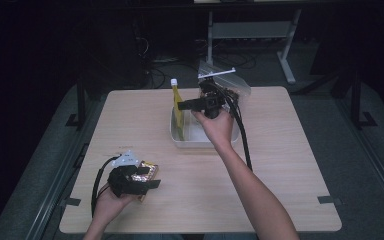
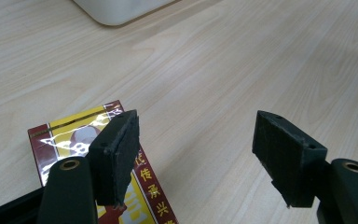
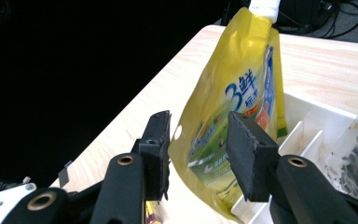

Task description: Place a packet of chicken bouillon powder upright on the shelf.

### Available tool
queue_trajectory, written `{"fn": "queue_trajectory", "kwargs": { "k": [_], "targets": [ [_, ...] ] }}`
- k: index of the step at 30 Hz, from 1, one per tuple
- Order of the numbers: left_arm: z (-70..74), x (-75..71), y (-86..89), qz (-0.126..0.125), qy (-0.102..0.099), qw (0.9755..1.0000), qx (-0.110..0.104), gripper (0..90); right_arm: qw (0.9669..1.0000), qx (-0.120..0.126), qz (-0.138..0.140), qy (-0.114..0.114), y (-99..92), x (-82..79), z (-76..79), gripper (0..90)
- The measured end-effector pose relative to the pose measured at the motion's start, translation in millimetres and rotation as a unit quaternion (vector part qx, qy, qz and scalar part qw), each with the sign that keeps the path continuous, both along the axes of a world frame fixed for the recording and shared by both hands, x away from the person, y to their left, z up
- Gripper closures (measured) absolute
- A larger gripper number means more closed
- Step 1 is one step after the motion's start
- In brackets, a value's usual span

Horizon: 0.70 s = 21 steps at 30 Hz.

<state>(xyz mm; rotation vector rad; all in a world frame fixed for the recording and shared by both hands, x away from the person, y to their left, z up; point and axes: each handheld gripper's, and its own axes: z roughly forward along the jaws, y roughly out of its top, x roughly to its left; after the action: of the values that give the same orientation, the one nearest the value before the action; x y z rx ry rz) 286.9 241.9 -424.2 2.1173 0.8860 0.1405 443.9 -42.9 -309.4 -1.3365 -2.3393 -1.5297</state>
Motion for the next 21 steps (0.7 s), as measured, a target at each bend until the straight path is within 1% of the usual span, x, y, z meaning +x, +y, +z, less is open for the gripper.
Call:
{"fn": "queue_trajectory", "kwargs": {
  "k": [7, 16, 21],
  "targets": [
    [0.2, -0.3, -0.5, 0.000, -0.002, 1.0000, 0.002, 31.0, 0.9999, 0.008, 0.013, 0.003, -3.3, -5.4, -1.7, 57.9],
    [0.3, -0.6, -0.1, 0.002, -0.002, 1.0000, 0.003, 30.8, 0.9996, 0.012, 0.023, 0.006, -8.4, -13.5, -3.9, 56.7],
    [0.6, -1.1, 0.2, 0.003, -0.004, 0.9999, 0.009, 30.5, 0.9995, 0.010, 0.029, 0.006, -11.9, -18.2, -5.9, 56.0]
  ]
}}
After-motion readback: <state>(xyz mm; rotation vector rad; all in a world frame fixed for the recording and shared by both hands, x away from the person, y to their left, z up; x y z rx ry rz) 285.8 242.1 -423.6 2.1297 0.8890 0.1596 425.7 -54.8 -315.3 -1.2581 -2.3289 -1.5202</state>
